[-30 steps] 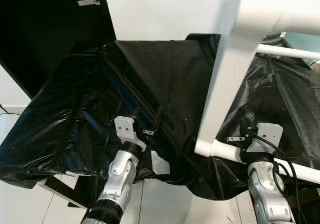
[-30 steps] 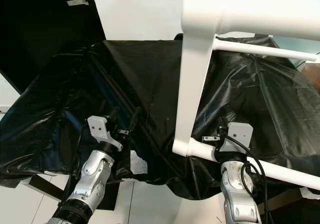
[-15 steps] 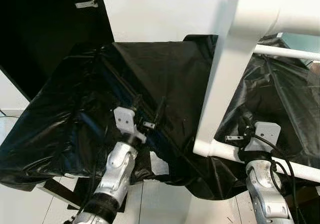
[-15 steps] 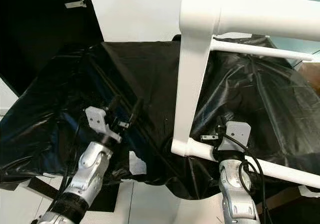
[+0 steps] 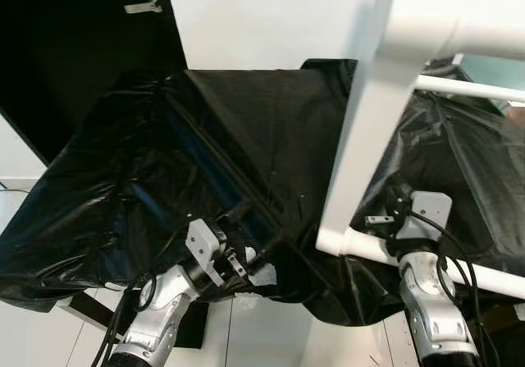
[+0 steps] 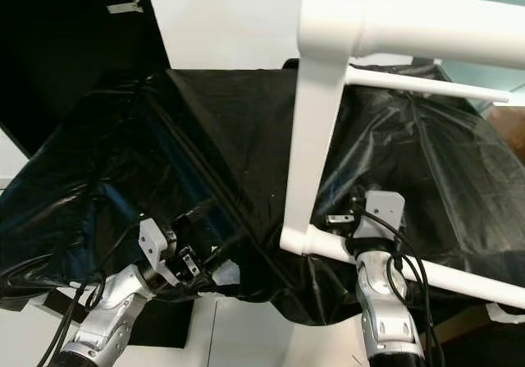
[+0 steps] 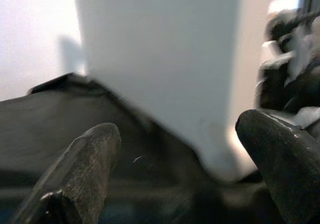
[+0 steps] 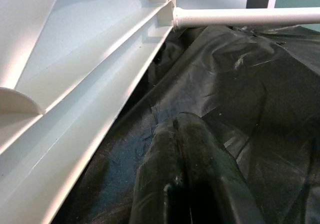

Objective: Building children table

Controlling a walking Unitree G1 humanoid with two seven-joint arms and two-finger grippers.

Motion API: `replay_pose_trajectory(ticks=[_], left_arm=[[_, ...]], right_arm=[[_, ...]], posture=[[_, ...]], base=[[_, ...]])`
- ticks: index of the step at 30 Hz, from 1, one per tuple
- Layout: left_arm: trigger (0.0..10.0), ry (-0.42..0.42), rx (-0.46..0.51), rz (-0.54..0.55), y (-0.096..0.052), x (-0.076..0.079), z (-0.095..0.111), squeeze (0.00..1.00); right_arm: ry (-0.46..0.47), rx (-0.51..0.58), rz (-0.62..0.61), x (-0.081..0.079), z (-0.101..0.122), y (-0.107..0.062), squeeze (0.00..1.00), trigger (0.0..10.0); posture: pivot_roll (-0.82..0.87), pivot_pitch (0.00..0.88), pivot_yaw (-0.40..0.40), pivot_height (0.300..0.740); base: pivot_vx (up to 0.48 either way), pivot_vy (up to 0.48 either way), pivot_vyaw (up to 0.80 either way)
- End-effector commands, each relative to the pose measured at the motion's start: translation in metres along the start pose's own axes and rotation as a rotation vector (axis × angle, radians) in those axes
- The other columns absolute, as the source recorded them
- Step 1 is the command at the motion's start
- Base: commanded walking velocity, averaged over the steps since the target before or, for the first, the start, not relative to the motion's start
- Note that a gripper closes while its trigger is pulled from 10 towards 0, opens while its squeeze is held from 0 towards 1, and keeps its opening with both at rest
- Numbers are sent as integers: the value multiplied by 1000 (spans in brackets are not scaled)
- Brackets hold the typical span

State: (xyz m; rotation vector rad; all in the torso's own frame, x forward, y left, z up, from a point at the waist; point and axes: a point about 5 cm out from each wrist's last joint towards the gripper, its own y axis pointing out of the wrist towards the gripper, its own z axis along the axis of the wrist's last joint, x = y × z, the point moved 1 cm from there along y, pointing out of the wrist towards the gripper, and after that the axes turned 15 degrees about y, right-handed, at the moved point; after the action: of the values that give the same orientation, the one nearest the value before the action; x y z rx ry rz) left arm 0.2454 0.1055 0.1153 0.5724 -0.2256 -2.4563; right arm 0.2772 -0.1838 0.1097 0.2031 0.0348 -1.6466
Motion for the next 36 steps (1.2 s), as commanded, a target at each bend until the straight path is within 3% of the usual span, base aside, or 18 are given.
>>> replay_pose_trajectory(ticks=[1, 4, 5, 7, 9, 10, 11, 12, 13, 16, 20, 24, 29, 36], left_arm=[[10000, -29, 24, -15, 0, 0, 5, 380], [10000, -24, 31, -33, 1, 0, 8, 369], [10000, -16, 30, -60, 0, 2, 10, 267], [10000, -17, 29, -67, 0, 2, 11, 267], [10000, -37, 37, -59, 6, 1, 11, 224], [10000, -29, 34, -16, 18, -2, 8, 114], [10000, -29, 34, -16, 18, -2, 8, 114], [10000, -24, 18, 2, 25, -2, 5, 39], [10000, -24, 18, 2, 25, -2, 5, 39], [10000, -14, -53, 92, 45, -7, -4, 0], [10000, -49, -52, 126, 53, -8, -1, 0], [10000, -125, 52, 7, 46, 4, 12, 0], [10000, -135, 129, -17, 44, 2, 23, 4], [10000, -111, 107, -84, 29, 5, 26, 31]], right_arm=[[0, -75, -5, 2, -16, -1, 0, 10000], [-2, -75, 1, 0, -16, 2, 0, 10000], [-5, -73, 10, -2, -15, 6, 0, 10000], [-6, -72, 14, -3, -15, 7, 0, 10000], [-7, -69, 20, -5, -15, 10, 0, 10000], [-7, -69, 22, -5, -16, 10, 0, 10000], [-7, -69, 22, -5, -16, 10, 0, 10000], [-7, -71, 23, -6, -17, 10, 0, 10000], [-7, -71, 23, -6, -17, 10, 0, 10000], [-5, -74, 24, -6, -19, 10, 0, 10000], [-4, -73, 19, -5, -19, 9, 0, 10000], [-8, -77, 6, -1, -22, 6, 0, 10000], [-13, -78, -1, 2, -23, 6, 0, 10000], [-25, -87, 9, 0, -25, 8, 0, 10000]], posture=[[-76, 8, 24, 740], [-72, 11, 20, 740], [-65, 12, 17, 740], [-65, 12, 17, 740], [-61, 11, 15, 740], [-58, 9, 15, 740], [-58, 9, 15, 740], [-58, 11, 16, 740], [-58, 11, 16, 740], [-62, 14, 21, 740], [-68, 14, 24, 740], [-73, 19, 30, 740], [-64, 20, 28, 740], [-55, 26, 23, 740]], base=[[0, 0, 0], [0, 0, 0], [0, 0, 0], [0, 0, 0], [0, 0, 0], [0, 0, 0], [0, 0, 0], [0, 0, 0], [0, 0, 0], [0, 0, 0], [0, 0, 0], [0, 0, 0], [0, 0, 0], [0, 0, 0]])
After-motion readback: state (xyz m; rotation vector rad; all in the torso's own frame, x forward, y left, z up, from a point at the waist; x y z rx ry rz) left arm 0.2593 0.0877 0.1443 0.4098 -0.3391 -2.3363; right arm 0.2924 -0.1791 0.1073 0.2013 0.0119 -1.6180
